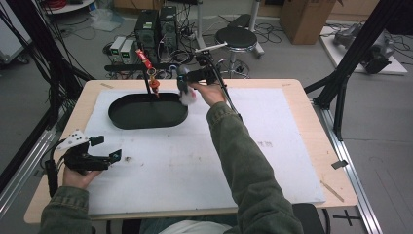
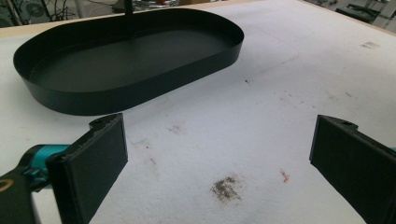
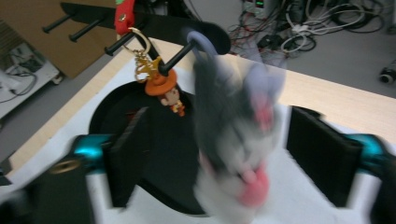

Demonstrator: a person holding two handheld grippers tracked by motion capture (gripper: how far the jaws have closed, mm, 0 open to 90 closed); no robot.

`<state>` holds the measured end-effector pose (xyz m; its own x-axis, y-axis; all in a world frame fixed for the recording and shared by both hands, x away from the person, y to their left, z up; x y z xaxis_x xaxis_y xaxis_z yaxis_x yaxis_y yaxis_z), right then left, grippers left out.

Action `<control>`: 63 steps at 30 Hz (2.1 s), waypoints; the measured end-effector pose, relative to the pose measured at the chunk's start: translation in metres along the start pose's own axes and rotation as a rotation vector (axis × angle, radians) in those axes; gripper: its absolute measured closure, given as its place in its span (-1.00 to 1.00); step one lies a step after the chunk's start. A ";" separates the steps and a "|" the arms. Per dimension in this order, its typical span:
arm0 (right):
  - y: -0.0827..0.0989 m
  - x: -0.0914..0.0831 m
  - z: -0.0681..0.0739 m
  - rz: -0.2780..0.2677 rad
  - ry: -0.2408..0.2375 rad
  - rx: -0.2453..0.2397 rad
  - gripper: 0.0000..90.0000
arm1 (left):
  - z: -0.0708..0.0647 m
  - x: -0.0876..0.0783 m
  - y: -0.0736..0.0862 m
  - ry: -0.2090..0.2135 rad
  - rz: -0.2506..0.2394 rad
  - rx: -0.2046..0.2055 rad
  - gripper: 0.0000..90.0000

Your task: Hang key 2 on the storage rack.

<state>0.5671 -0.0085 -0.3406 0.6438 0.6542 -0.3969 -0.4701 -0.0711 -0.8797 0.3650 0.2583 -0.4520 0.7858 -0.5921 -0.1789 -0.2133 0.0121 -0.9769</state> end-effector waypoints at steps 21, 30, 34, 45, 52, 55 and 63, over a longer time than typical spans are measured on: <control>0.013 -0.055 -0.022 0.010 -0.019 -0.105 -0.98 | 0.001 0.000 0.000 -0.011 0.001 -0.006 -0.90; 0.034 -0.069 -0.040 0.013 -0.007 -0.094 -0.98 | 0.000 0.000 0.001 -0.004 0.011 -0.003 -0.90; 0.041 -0.075 -0.047 0.028 0.007 -0.112 -0.98 | -0.001 -0.001 0.001 -0.005 0.014 -0.001 -0.90; 0.054 -0.098 -0.054 -0.007 0.005 -0.113 -0.98 | -0.002 -0.001 0.002 -0.006 0.015 -0.001 -0.90; 0.063 -0.110 -0.063 -0.016 0.015 -0.095 -0.98 | -0.003 -0.002 0.003 -0.008 0.021 0.000 -0.90; 0.066 -0.115 -0.066 -0.024 0.018 -0.088 -0.98 | -0.003 -0.002 0.003 -0.006 0.021 0.001 -0.90; 0.077 -0.125 -0.076 -0.028 0.027 -0.066 -0.98 | -0.005 -0.005 0.005 -0.010 0.024 0.000 -0.90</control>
<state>0.4962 -0.1523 -0.3789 0.6730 0.6358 -0.3779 -0.4113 -0.1030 -0.9057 0.3575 0.2573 -0.4553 0.7860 -0.5839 -0.2030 -0.2318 0.0260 -0.9724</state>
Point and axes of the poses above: each handheld gripper's, and its own axes: x roughly forward along the jaws, y roughly out of its underside, z roughly to its left, the point moved 9 cm from there along x, roughly forward along the jaws, and after that the axes turned 13 degrees about -z, right-handed, at the moved point
